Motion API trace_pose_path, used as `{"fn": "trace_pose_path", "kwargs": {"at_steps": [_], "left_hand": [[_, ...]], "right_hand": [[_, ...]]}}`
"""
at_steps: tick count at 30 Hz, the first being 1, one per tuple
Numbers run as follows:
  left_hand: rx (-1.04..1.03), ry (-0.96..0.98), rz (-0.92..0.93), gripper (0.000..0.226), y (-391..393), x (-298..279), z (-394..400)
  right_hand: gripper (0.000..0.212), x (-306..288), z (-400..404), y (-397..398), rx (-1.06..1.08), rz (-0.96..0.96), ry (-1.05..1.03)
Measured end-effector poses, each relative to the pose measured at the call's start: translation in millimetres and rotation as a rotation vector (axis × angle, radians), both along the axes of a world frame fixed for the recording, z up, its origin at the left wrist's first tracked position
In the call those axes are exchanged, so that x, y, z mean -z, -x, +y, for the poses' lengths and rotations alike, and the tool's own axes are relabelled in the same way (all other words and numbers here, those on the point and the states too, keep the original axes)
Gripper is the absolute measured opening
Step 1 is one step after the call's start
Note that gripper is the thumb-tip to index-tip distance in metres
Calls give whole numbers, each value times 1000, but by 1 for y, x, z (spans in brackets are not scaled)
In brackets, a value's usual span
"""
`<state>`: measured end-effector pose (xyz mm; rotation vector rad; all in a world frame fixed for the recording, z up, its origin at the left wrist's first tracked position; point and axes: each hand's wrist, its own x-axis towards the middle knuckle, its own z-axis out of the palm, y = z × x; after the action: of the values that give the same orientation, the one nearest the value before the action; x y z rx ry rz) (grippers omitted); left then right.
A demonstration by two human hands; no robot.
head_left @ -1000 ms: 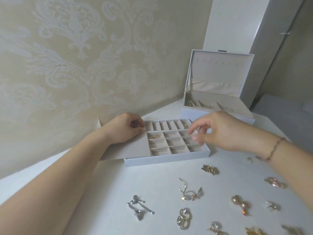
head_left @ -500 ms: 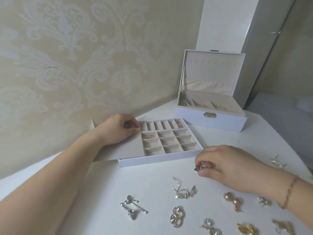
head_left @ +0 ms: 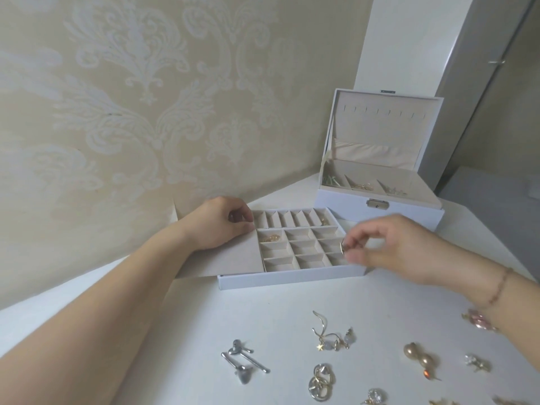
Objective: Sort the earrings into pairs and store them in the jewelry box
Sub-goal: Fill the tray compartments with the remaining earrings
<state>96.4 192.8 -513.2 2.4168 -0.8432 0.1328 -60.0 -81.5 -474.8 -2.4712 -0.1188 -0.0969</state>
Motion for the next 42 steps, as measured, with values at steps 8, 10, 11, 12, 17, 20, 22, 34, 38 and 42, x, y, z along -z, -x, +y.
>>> {"fn": "trace_pose_path", "kwargs": {"at_steps": [8, 10, 11, 12, 17, 20, 22, 34, 38, 42], "left_hand": [[-10, 6, 19, 8, 1, 0, -1], [-6, 4, 15, 8, 1, 0, -1], [-5, 3, 14, 7, 1, 0, 0], [-5, 2, 15, 8, 1, -1, 0], [-10, -1, 14, 8, 1, -1, 0], [-11, 2, 17, 7, 2, -1, -1], [-12, 10, 29, 7, 2, -1, -1], [-19, 17, 25, 8, 1, 0, -1], [-17, 25, 16, 9, 1, 0, -2], [-12, 20, 9, 7, 2, -1, -2]], "right_hand": [[7, 6, 37, -66, 23, -85, 144], [6, 7, 37, -69, 25, -74, 167], [7, 7, 35, -69, 33, -78, 164], [10, 6, 32, -69, 44, -92, 153], [16, 3, 18, -61, 85, -117, 182], [16, 1, 19, -51, 61, -110, 232], [16, -2, 22, -42, 54, -111, 251], [31, -1, 44, 47, -378, 157, 300], [35, 16, 46, 57, -335, 84, 451], [14, 23, 49, 62, -295, 18, 377]]}}
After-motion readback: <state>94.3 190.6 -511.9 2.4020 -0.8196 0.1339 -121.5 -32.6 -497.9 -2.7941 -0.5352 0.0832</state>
